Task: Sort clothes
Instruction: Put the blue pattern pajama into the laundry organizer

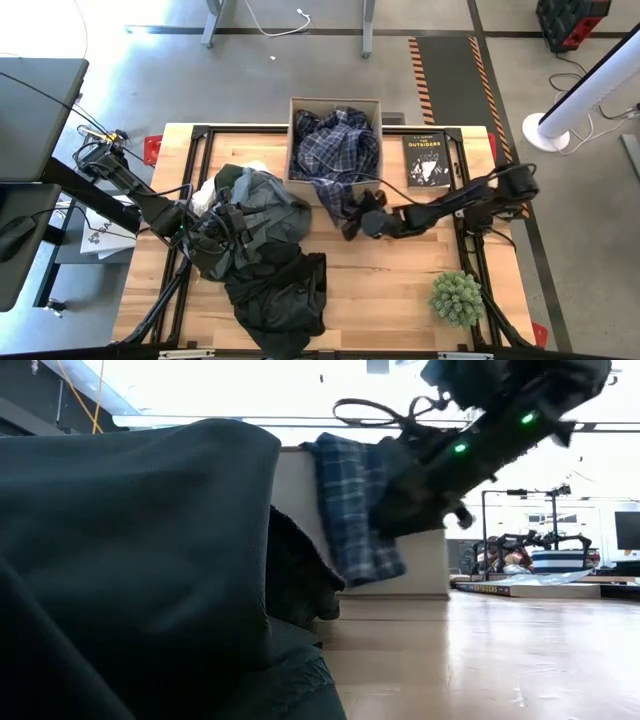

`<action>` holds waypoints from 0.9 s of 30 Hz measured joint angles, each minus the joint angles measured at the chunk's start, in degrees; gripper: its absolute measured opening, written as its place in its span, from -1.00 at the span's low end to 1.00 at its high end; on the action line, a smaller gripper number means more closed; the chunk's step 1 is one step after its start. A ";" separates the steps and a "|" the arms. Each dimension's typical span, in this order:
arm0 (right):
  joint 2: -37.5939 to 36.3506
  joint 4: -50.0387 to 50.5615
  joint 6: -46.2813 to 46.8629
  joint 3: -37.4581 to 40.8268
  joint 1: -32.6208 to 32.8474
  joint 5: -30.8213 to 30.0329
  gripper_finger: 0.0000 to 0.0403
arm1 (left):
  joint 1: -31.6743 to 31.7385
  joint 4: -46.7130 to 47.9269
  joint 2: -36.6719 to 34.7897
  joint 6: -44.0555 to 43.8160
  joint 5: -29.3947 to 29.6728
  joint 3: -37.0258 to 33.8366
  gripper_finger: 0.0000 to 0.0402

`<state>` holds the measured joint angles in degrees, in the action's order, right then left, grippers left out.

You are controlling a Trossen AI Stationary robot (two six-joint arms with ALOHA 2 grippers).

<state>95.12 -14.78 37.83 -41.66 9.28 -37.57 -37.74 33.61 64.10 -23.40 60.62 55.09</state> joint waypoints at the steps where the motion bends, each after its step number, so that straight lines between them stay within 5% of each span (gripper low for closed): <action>1: 1.29 -2.01 -0.90 -1.05 -0.52 -0.21 -0.16 | 0.00 0.02 0.00 0.00 0.00 0.00 -0.38; 11: 3.10 -2.40 -20.21 -20.25 -2.14 -0.70 -0.16 | 0.00 0.02 0.00 0.00 -0.02 0.00 -0.38; 18: 3.03 16.52 -28.41 -34.77 -7.05 -6.80 -0.16 | -0.01 0.04 0.00 0.08 -0.02 0.00 -0.38; 27: 3.10 43.68 -20.95 -42.22 -23.89 13.16 -0.16 | -0.01 0.06 0.00 0.09 -0.03 0.00 -0.38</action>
<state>98.22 28.89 16.88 -83.88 -14.61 -24.41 -37.74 33.67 64.10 -23.31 60.59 55.09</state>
